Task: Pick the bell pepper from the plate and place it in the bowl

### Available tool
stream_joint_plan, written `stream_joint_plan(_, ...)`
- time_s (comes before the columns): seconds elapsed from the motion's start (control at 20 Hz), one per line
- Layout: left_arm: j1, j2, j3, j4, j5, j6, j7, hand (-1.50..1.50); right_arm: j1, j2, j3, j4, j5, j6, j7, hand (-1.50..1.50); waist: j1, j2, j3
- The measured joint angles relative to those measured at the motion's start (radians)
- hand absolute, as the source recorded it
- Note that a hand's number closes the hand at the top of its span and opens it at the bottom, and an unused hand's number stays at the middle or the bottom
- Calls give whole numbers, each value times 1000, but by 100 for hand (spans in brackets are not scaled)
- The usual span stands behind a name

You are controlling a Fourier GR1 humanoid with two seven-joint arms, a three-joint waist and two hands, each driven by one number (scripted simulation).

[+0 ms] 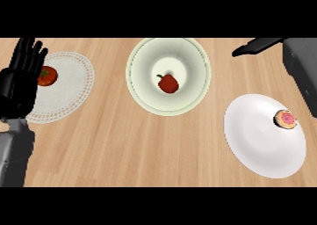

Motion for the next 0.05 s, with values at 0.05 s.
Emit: stream_joint_plan(0.05,-8,-1,-2,-2,1,0,5,0,4,-15,-3,1,-2,12,-2,-150,4,2,0)
